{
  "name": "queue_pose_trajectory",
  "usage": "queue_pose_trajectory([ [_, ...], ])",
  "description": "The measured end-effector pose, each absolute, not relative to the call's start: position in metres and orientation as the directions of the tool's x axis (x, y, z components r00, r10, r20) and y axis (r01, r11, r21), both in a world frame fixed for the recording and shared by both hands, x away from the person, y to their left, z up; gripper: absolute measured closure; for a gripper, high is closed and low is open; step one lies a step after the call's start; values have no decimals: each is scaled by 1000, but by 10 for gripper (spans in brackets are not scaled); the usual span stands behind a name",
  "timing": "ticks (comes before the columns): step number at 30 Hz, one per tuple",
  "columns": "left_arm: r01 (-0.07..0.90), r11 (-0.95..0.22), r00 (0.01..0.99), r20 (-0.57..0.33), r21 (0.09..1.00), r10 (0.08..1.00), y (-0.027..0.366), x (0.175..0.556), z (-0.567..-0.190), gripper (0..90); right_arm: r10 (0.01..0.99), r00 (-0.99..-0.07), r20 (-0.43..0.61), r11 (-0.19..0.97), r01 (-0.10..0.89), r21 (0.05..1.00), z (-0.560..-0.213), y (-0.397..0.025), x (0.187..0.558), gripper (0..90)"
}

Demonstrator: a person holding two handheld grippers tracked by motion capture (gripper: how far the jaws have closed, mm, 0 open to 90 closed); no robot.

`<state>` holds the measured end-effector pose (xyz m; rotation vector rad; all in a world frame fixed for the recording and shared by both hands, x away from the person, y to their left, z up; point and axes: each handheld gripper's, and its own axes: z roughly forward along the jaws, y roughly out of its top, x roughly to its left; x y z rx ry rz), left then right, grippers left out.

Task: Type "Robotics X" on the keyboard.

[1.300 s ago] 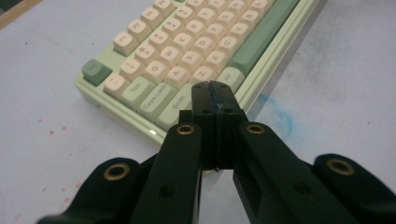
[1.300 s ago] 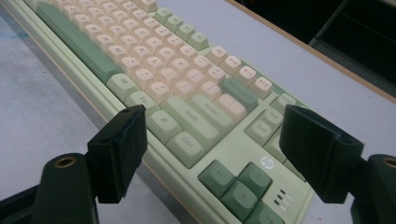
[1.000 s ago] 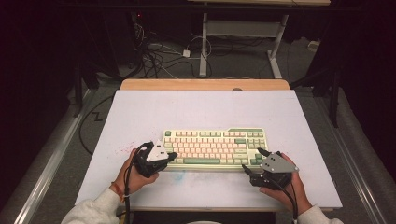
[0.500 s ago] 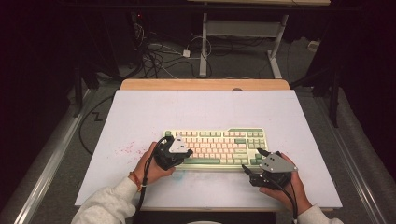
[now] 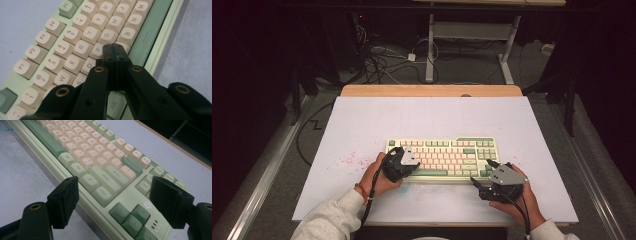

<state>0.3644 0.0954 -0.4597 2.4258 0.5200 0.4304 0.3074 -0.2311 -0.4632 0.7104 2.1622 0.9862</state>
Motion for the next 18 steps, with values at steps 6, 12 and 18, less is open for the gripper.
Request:
queue_pose_trajectory([
  [6, 253, -721, 863, 186, 645, 469, 100, 363, -454, 877, 693, -641, -330, 566, 201, 800, -462, -232, 307, 240],
  [12, 251, -701, 853, 190, 667, 486, 109, 362, -448, 864, 695, -638, -330, 563, 198, 803, -461, -233, 306, 240],
  [18, 241, -685, 842, 202, 688, 500, 119, 357, -445, 838, 695, -639, -330, 562, 195, 804, -461, -232, 306, 240],
])
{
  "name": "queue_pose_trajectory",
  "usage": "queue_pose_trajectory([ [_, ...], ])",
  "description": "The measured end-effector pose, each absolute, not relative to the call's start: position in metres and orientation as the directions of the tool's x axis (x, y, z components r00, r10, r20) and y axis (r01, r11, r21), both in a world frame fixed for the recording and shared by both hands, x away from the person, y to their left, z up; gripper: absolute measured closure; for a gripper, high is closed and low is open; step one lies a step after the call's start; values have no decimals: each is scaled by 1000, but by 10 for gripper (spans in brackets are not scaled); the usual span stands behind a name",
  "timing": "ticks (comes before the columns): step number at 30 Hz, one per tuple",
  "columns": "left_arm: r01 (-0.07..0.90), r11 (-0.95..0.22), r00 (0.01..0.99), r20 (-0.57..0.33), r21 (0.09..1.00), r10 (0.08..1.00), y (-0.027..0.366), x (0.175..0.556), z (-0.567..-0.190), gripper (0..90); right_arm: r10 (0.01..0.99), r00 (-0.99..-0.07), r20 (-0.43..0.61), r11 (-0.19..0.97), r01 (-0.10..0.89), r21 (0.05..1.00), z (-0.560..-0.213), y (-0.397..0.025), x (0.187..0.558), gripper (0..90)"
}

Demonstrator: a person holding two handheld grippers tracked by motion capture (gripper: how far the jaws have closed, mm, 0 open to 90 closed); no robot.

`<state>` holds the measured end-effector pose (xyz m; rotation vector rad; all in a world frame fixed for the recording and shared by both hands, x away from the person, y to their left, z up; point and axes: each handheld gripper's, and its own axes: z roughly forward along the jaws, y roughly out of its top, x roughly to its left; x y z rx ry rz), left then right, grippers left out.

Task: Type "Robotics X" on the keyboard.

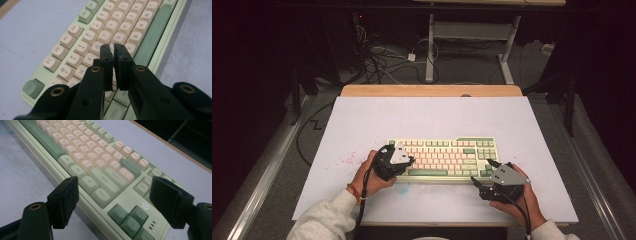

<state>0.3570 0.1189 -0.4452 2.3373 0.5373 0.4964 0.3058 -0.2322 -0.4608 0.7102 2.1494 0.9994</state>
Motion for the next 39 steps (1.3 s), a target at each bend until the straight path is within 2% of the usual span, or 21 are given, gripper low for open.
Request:
queue_pose_trajectory([
  [15, 247, -681, 834, 206, 689, 511, 130, 356, -447, 787, 692, -641, -331, 564, 194, 803, -461, -232, 306, 240],
  [18, 240, -679, 830, 217, 693, 515, 134, 353, -448, 722, 694, -640, -330, 562, 196, 804, -461, -232, 306, 240],
  [22, 221, -658, 819, 230, 720, 527, 143, 346, -449, 560, 696, -638, -329, 560, 195, 805, -460, -233, 305, 240],
  [23, 217, -655, 810, 241, 723, 534, 145, 345, -449, 490, 698, -637, -328, 559, 197, 806, -460, -233, 305, 240],
  [28, 204, -638, 783, 268, 743, 562, 153, 337, -451, 324, 696, -639, -328, 559, 195, 806, -460, -232, 305, 240],
  [32, 199, -631, 764, 285, 750, 579, 159, 331, -454, 245, 695, -640, -327, 559, 195, 806, -460, -232, 305, 240],
  [39, 218, -630, 747, 288, 746, 599, 174, 323, -464, 199, 695, -641, -326, 558, 194, 807, -460, -232, 305, 240],
])
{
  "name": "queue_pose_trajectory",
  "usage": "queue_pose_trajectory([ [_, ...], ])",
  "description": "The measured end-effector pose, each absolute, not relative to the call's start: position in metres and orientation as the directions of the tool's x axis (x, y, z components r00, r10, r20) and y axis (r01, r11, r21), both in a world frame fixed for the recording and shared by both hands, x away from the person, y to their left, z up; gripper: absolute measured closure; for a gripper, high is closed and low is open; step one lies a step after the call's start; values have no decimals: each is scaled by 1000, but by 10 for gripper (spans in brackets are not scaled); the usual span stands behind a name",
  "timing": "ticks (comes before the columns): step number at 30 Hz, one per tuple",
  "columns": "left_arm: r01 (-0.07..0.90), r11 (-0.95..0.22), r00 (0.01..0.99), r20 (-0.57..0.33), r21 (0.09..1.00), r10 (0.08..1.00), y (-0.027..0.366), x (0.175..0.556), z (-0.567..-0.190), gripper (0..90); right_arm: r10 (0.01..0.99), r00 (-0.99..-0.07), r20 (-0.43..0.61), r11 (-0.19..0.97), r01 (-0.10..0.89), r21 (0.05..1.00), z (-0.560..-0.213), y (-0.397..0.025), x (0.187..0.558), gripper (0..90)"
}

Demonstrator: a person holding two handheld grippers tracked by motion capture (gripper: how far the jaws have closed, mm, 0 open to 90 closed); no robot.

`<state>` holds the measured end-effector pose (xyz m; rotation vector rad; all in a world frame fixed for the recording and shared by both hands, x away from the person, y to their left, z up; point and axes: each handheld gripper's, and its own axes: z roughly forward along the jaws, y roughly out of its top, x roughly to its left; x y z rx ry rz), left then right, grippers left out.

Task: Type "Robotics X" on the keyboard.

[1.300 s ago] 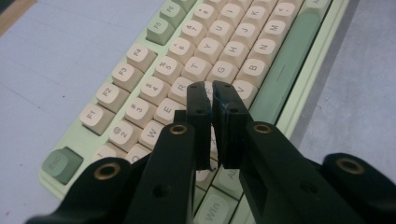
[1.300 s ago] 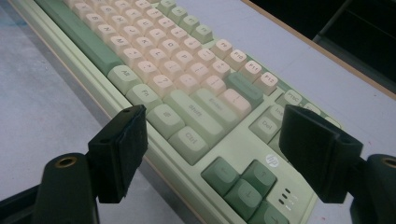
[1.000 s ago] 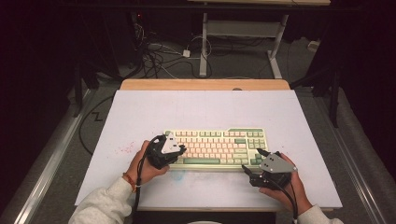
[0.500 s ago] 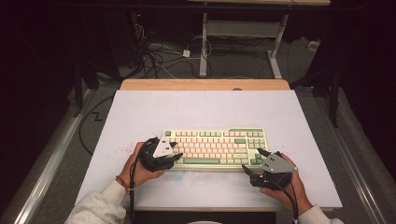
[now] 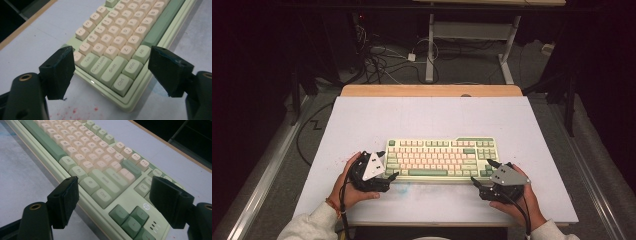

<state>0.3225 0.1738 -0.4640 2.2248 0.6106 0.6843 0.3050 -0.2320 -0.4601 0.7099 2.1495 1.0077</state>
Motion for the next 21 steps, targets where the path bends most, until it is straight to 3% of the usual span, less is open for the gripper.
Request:
queue_pose_trajectory([
  [7, 261, -629, 730, 276, 733, 625, 190, 317, -472, 204, 693, -643, -326, 559, 194, 806, -460, -231, 305, 240],
  [14, 306, -626, 714, 262, 718, 649, 205, 315, -475, 307, 691, -646, -325, 561, 196, 804, -461, -231, 305, 240],
  [17, 327, -612, 712, 238, 720, 661, 212, 316, -475, 411, 689, -648, -323, 562, 197, 803, -461, -230, 305, 240],
  [21, 347, -579, 721, 185, 738, 668, 221, 318, -471, 645, 685, -651, -326, 566, 195, 801, -462, -230, 305, 240],
])
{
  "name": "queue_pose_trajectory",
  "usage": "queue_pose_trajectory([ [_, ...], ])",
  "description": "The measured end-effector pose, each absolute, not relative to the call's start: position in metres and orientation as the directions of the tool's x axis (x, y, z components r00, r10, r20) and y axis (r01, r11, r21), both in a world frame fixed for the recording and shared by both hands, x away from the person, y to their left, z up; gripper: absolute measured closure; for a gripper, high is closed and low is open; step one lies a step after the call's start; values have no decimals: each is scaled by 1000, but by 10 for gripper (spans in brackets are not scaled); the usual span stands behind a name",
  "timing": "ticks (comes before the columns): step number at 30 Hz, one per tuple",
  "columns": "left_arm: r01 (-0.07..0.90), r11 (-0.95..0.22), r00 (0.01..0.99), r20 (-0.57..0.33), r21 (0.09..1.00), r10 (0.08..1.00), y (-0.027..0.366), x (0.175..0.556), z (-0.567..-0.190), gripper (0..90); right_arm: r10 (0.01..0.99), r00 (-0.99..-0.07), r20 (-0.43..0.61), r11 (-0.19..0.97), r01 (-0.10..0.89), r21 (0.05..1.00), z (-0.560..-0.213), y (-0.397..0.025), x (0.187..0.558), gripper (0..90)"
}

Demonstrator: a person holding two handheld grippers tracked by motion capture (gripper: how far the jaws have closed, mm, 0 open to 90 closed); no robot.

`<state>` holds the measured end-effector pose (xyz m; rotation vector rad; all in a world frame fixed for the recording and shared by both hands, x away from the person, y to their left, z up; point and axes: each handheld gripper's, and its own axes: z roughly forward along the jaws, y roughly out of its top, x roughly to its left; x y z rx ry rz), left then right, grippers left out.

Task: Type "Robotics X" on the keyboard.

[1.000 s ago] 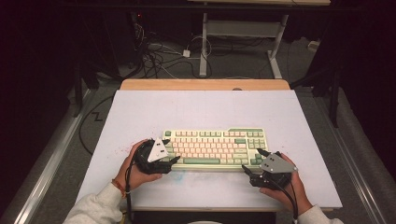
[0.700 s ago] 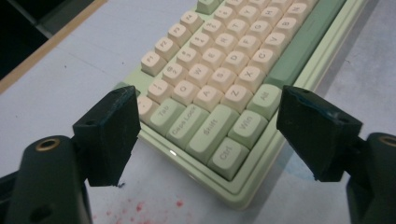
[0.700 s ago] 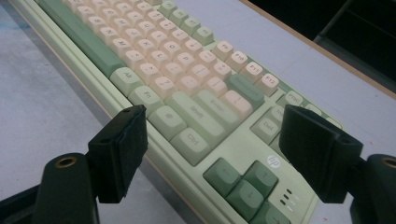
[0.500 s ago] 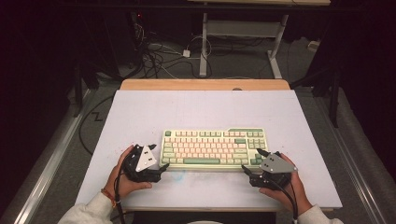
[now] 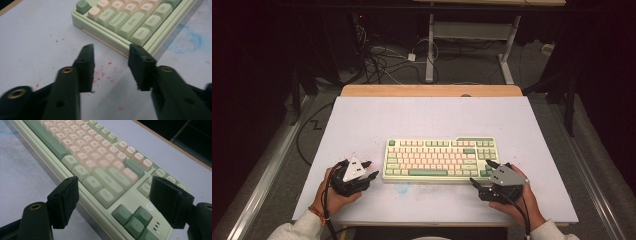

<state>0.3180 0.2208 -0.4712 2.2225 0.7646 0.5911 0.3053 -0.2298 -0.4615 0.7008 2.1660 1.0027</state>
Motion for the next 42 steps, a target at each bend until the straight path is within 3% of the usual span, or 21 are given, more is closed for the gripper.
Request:
queue_pose_trajectory([
  [5, 348, -554, 740, 141, 756, 658, 221, 324, -463, 869, 683, -653, -327, 571, 198, 797, -463, -229, 307, 242],
  [22, 335, -586, 806, 97, 738, 584, 170, 356, -446, 876, 678, -659, -326, 580, 206, 788, -465, -226, 307, 242],
  [42, 324, -675, 842, 122, 662, 525, 125, 380, -456, 875, 673, -665, -325, 583, 207, 785, -466, -227, 308, 247],
])
